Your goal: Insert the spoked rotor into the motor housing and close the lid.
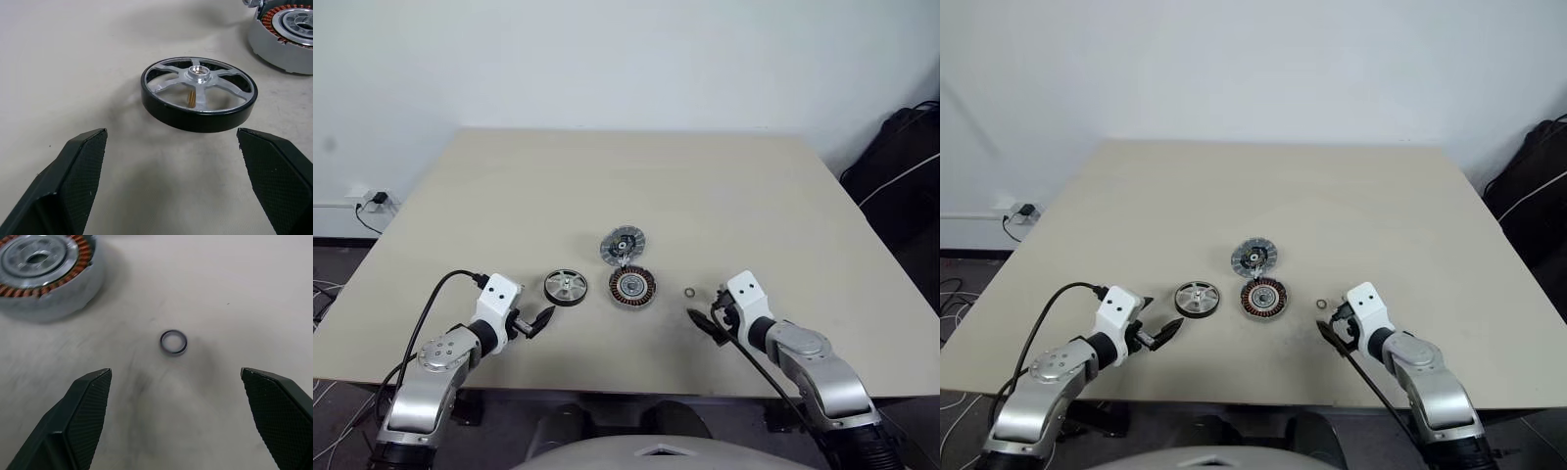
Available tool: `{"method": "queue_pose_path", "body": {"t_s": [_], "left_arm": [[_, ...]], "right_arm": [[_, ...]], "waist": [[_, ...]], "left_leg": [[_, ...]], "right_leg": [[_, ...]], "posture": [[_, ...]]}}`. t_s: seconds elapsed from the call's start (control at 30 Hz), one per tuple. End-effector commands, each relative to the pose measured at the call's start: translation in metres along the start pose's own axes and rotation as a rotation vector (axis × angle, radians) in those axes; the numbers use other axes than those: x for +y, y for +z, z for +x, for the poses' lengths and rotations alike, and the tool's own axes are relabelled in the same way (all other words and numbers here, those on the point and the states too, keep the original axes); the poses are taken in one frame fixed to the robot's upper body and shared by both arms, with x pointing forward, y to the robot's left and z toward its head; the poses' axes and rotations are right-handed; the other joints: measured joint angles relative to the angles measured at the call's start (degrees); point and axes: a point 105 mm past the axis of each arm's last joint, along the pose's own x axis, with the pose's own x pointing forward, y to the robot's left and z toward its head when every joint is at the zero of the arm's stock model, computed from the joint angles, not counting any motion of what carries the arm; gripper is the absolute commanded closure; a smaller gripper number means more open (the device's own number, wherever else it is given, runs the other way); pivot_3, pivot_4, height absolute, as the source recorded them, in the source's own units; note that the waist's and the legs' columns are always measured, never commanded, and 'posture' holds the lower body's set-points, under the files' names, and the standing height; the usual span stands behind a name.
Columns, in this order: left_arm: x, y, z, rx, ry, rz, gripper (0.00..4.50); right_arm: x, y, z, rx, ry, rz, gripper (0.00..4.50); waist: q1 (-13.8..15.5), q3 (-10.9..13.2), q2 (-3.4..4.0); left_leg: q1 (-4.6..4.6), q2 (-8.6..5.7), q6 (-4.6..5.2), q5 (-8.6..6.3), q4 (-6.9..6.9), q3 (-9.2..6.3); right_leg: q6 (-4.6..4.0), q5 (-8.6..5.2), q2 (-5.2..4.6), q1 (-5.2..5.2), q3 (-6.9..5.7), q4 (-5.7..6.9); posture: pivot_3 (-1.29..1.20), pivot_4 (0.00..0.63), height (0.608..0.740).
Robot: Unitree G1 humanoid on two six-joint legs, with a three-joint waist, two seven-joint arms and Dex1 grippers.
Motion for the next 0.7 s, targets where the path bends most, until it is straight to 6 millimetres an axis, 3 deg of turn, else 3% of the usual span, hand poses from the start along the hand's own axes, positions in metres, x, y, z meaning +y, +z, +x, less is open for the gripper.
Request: {"method": "queue_pose_path", "body": {"t_s": [0.03, 0.4, 0.7], "left_arm": [[0.002, 0.012, 0.001, -0.047, 0.009, 0.019, 0.03], [0.000, 0.014, 0.002, -0.058, 0.015, 0.007, 0.03], [-0.001, 0.013, 0.001, -0.057, 0.025, -0.001, 0.03]], "right_arm": [[-0.005, 0.020, 0.010, -0.080, -0.068, -0.027, 0.00], [0.007, 0.039, 0.050, -0.151, -0.103, 0.063, 0.00], [0.009, 0.013, 0.048, -0.089, -0.098, 0.125, 0.00]], "waist": [[-0.1, 0.0, 0.00], [-0.1, 0.0, -0.03], [-0.5, 0.0, -0.01]], "left_leg": [[0.00, 0.00, -0.07, 0.04, 0.00, 0.00], [0.00, -0.01, -0.26, 0.15, -0.02, 0.04], [0.00, -0.01, -0.27, 0.16, -0.02, 0.05]], "right_leg": [[0.00, 0.00, 0.00, 0.00, 0.00, 0.01], [-0.19, 0.13, 0.01, 0.01, -0.02, 0.02], [-0.18, 0.12, 0.01, 0.02, -0.03, 0.05]], "posture": [[0.00, 0.000, 0.740], [0.00, 0.000, 0.740], [0.00, 0.000, 0.740]]}}
